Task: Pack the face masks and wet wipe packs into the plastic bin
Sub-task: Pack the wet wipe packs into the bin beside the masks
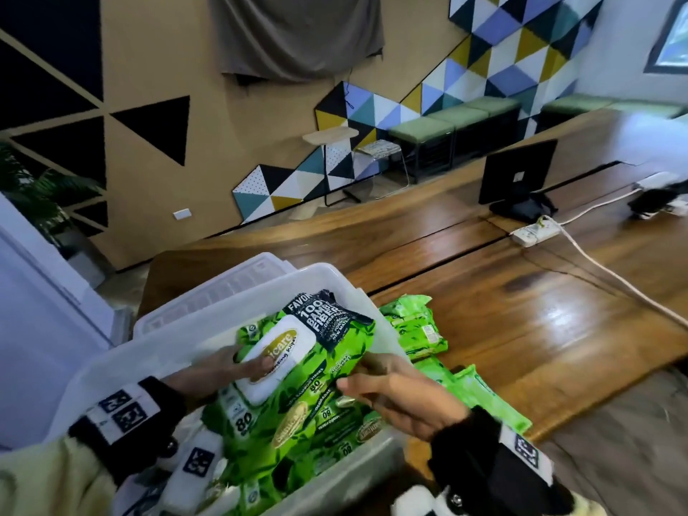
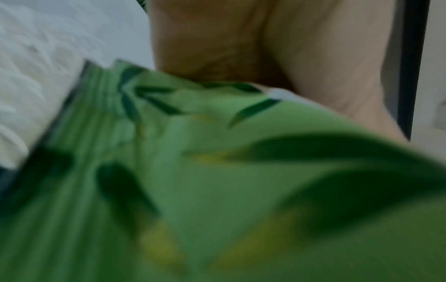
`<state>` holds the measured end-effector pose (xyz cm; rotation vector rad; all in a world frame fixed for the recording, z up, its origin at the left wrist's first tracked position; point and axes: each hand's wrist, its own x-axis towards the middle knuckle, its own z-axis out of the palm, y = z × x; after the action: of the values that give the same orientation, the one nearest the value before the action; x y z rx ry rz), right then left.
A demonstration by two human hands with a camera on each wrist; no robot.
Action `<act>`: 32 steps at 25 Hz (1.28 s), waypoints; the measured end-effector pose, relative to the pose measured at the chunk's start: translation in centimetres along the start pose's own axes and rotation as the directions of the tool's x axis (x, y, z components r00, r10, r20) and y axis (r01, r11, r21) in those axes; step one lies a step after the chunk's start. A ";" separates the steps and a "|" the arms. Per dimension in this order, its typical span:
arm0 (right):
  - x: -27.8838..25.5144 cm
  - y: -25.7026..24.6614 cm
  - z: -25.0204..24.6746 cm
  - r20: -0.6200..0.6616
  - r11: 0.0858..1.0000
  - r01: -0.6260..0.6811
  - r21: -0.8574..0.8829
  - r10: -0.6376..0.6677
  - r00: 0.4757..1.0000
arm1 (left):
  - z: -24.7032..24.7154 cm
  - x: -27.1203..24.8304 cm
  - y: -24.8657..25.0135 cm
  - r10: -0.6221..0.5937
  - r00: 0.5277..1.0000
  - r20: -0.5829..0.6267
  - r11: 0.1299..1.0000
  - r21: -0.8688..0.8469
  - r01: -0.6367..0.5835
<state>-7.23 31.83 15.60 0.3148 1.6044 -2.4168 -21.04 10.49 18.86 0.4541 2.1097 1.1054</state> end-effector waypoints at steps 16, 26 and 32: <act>18.6 4.2 -14.5 -0.034 -0.158 -0.036 -0.987 -0.013 0.999 | 4.2 6.7 -1.0 -0.269 0.936 0.228 0.914 0.366 0.174; 25.7 9.6 -18.9 0.334 -0.407 0.199 -0.891 -0.293 0.896 | 3.6 6.5 -1.4 0.066 0.998 -0.013 0.650 0.759 -0.034; 20.8 2.3 -15.6 0.022 -0.282 0.052 -0.958 0.107 0.994 | 6.6 5.0 -2.6 0.024 0.979 0.203 0.356 0.913 -0.198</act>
<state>-25.53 43.97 1.46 -0.1497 2.7327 -0.1594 -19.73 15.68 12.05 1.1865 2.4013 -0.2721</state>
